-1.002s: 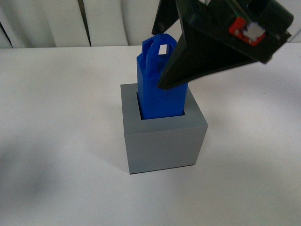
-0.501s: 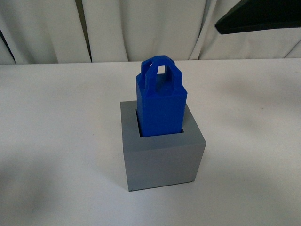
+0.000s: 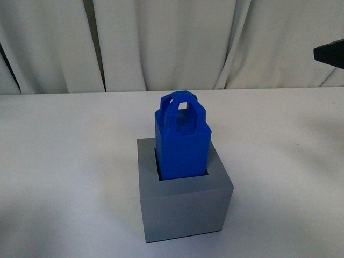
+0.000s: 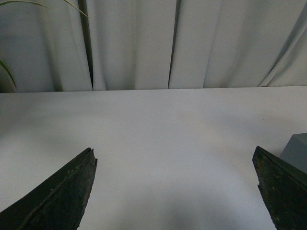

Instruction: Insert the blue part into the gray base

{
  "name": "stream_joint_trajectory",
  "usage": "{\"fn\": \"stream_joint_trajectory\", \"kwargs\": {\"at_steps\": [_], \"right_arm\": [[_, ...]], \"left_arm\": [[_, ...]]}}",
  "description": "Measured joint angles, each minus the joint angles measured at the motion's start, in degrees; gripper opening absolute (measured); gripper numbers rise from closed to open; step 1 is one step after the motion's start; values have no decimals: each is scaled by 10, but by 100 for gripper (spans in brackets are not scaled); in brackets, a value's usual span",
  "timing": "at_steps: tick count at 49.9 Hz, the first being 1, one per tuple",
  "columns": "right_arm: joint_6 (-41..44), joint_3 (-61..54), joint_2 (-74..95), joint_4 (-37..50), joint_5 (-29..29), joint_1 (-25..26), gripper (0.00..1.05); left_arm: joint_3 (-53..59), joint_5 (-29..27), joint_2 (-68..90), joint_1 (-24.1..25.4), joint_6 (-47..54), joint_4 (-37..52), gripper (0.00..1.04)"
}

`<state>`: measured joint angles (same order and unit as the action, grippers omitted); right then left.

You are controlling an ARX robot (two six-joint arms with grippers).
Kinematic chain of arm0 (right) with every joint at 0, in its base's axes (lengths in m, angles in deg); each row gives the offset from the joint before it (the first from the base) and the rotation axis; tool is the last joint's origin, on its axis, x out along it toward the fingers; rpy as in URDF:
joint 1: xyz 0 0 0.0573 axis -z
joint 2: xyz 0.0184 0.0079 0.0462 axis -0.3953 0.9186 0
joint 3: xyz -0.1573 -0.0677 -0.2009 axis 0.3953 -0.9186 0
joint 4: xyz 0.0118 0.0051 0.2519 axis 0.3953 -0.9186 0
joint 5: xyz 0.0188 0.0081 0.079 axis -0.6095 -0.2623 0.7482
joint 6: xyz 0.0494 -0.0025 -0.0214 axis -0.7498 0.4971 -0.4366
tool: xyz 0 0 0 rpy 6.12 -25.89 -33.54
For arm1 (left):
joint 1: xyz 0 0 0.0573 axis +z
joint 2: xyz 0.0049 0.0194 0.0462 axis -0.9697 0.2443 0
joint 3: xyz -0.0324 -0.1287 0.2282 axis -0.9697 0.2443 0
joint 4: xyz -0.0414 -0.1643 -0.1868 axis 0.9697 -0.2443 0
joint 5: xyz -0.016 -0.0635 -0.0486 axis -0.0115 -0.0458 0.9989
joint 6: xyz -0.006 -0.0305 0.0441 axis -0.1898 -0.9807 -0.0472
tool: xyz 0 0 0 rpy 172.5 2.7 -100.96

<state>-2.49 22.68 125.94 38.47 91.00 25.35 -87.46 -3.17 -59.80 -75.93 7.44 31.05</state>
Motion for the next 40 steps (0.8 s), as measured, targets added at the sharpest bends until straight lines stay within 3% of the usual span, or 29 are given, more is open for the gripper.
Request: {"fn": "stream_joint_trajectory", "kwargs": {"at_steps": [1, 2, 3, 6, 8, 12, 21, 28, 40], "right_arm": [[-9, -4, -2, 6, -11, -3, 96], [-32, -18, -5, 48, -60, -8, 94], [-64, -46, -14, 118, -146, -15, 88], [-144, -115, -32, 257, -307, -23, 76], [-173, -148, -45, 308, -366, -22, 69], [-210, -192, -73, 351, -422, -18, 56], [-236, -264, -121, 370, -422, -19, 30], [-241, -318, -172, 373, -422, -20, 2], [-244, -385, -262, 350, -421, -20, 2]], "left_arm": [[0, 0, 0, 0, 0, 0, 99], [0, 0, 0, 0, 0, 0, 99], [0, -1, 0, 0, 0, 0, 99], [0, 0, 0, 0, 0, 0, 99], [0, -2, 0, 0, 0, 0, 99], [0, -1, 0, 0, 0, 0, 99], [0, 0, 0, 0, 0, 0, 99], [0, 0, 0, 0, 0, 0, 99], [0, 0, 0, 0, 0, 0, 99]]}}
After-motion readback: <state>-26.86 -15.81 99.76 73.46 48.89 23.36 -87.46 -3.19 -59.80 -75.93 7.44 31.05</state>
